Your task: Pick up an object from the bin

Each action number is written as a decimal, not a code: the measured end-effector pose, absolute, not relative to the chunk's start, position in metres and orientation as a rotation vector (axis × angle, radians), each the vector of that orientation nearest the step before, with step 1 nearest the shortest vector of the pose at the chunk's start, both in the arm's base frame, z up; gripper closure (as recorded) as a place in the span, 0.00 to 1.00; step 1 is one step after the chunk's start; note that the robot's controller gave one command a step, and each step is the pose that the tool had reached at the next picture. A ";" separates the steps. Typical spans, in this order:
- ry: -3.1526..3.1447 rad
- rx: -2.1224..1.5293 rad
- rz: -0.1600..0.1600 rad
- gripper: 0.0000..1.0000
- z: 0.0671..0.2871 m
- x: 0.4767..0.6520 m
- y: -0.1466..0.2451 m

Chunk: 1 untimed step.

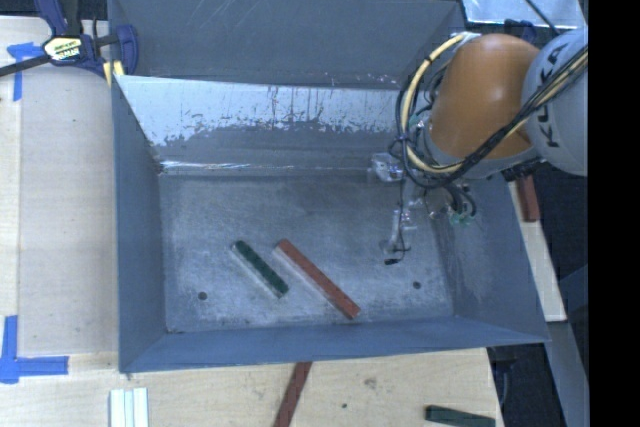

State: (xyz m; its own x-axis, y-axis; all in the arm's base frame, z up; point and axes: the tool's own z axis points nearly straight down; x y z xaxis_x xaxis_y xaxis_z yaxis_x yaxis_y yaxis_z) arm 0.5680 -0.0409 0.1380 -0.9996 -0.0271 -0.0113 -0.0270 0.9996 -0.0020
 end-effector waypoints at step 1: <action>3.124 -0.275 -0.001 0.00 0.092 0.600 -0.016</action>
Offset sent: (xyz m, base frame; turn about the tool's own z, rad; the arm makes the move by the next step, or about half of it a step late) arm -0.0136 0.0793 -0.0680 -0.0693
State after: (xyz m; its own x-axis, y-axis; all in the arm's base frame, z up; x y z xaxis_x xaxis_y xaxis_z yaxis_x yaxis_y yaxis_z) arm 0.6001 -0.0163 0.0917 -0.9846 -0.1745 -0.0057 -0.1745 0.9847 -0.0012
